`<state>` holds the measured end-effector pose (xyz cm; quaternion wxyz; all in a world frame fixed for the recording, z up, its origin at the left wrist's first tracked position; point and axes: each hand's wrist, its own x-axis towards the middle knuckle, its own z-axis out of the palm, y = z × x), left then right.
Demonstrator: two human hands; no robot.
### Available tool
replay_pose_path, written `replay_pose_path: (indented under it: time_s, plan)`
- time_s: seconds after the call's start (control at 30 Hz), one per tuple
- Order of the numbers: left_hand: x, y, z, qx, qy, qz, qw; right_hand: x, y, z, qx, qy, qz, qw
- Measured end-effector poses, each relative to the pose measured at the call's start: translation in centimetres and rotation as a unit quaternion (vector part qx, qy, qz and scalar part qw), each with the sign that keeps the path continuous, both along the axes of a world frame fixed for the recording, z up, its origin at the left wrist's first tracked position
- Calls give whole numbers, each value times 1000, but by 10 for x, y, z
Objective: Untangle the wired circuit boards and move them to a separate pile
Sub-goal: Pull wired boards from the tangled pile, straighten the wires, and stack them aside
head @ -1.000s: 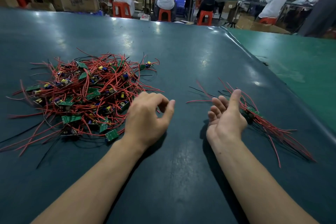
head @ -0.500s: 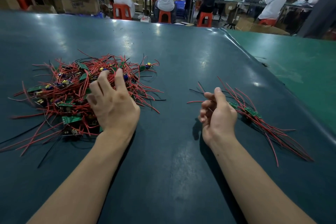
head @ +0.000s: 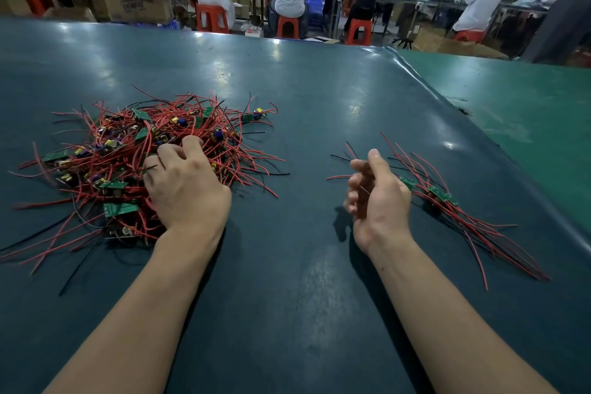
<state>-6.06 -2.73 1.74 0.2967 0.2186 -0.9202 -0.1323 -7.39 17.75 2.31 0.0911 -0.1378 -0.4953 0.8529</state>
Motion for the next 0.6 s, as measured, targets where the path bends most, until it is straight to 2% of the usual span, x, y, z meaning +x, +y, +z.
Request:
replay_pose_path:
  time_s: [0.1, 0.27, 0.37, 0.43, 0.53, 0.6]
  plan:
    - [0, -5, 0, 23, 42, -26, 999, -1, 0, 0, 3, 1, 2, 1000]
    - [5, -1, 2, 26, 201, -84, 976, -1, 0, -1, 13, 0, 2, 1000]
    - [7, -1, 7, 1, 323, -142, 936, -1, 1, 0, 31, 1, 26, 999]
    - [9, 6, 9, -38, 396, -220, 891, 1, -1, 0, 70, 11, 74, 995]
    - [17, 29, 9, -14, 437, -337, 834, 6, -8, -2, 153, 42, 163, 974]
    - [20, 43, 7, 33, 432, -377, 818, 10, -11, -1, 179, 64, 217, 958]
